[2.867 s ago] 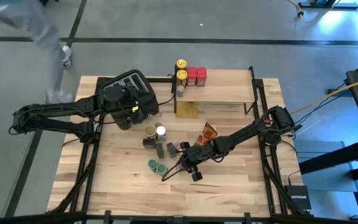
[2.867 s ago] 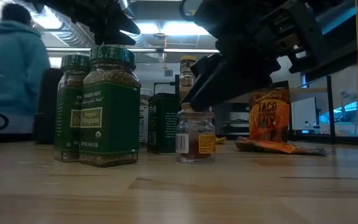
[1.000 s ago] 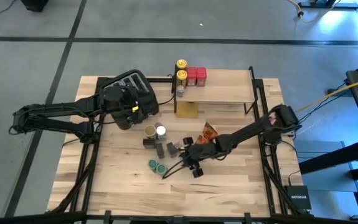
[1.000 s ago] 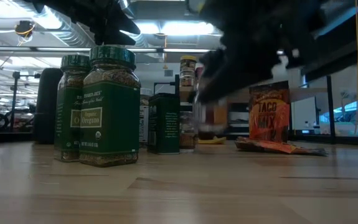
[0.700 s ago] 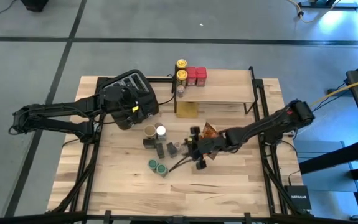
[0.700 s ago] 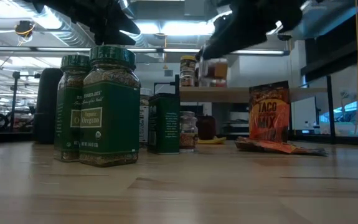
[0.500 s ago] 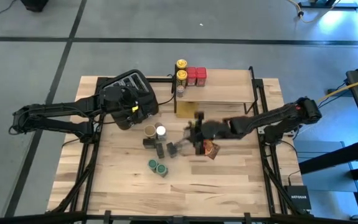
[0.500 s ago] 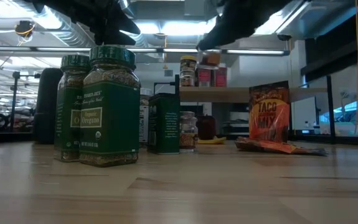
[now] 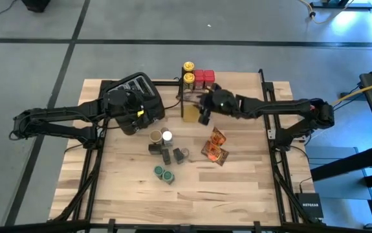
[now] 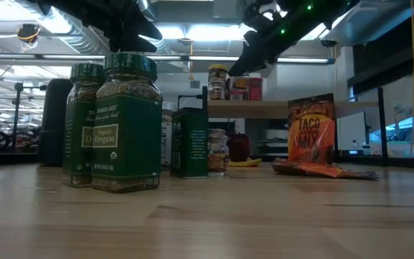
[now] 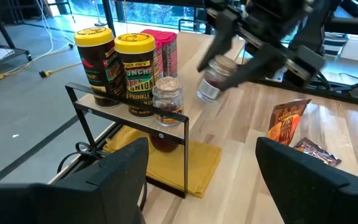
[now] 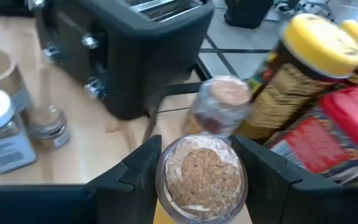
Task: Shelf spices
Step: Put the brown seasoning bottle on the shelf
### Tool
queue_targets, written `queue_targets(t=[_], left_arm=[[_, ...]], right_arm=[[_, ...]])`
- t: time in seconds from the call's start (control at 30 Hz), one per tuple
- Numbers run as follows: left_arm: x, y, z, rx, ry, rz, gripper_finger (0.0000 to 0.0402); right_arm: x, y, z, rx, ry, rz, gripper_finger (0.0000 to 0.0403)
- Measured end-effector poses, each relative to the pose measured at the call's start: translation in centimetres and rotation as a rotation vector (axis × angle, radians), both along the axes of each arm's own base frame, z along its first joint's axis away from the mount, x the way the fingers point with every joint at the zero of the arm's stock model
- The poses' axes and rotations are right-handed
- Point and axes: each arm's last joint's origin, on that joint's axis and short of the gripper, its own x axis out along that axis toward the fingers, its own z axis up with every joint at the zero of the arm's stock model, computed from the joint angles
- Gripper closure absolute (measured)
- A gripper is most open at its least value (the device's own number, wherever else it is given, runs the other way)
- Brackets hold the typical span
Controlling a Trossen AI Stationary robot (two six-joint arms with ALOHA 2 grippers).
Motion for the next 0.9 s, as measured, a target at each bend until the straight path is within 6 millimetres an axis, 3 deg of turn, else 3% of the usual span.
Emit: queue_targets(t=[0.27,0.43,0.9], left_arm=[[0.0,0.0,0.0,0.000,0.000,0.000,0.0112],[0.0,0.0,0.0,0.000,0.000,0.000,0.0112],[0.0,0.0,0.0,0.000,0.000,0.000,0.0112]], right_arm=[[-0.3,-2.3,-0.3,0.023,-0.018,-0.037,0.0209],[-0.3,-2.4,-0.2,0.019,-0.022,-0.047,0.0212],[-0.1,-2.5,0.2,-0.021,-0.062,-0.082,0.0163]])
